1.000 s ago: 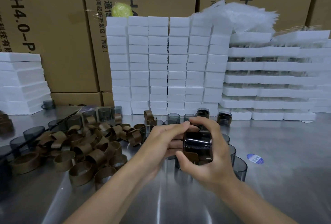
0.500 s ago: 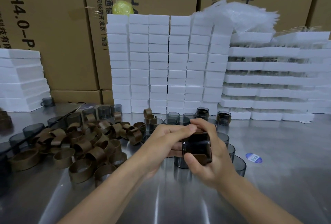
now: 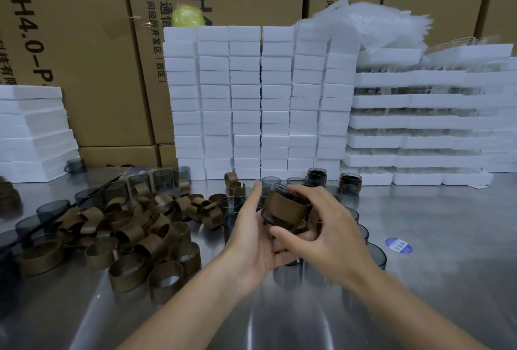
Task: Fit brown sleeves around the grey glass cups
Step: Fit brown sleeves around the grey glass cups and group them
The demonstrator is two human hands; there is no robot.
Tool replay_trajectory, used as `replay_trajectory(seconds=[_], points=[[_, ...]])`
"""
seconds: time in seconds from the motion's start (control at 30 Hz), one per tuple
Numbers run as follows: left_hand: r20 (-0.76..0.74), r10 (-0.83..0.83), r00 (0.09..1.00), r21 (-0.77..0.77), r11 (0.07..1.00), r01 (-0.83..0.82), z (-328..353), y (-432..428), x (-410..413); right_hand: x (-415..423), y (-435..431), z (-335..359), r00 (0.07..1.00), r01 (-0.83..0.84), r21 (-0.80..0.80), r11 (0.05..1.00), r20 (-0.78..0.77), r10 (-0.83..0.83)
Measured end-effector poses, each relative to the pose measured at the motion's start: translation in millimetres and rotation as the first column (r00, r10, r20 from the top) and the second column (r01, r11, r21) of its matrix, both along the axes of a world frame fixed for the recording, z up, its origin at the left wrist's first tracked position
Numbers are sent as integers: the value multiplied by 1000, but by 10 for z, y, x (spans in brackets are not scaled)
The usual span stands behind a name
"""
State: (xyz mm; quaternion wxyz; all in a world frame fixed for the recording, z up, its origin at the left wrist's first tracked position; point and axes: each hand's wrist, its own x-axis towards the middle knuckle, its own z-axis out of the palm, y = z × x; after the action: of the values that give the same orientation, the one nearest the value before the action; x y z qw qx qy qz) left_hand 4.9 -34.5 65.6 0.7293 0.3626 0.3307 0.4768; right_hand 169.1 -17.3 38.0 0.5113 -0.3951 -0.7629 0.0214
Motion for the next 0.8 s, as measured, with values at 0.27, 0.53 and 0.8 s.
replay_trajectory(seconds=[0.27, 0.53, 0.8], points=[[162, -101, 982, -111, 987, 119, -1, -39, 71, -54, -53, 18, 997, -14, -61, 998, -71, 9], [167, -88, 982, -123, 986, 109, -55, -49, 78, -69, -123, 79, 996, 83, -6, 997, 20, -83], [349, -131, 928, -152, 969, 194, -7, -120, 151, -84, -153, 111, 999, 12, 26, 1000, -29, -12]])
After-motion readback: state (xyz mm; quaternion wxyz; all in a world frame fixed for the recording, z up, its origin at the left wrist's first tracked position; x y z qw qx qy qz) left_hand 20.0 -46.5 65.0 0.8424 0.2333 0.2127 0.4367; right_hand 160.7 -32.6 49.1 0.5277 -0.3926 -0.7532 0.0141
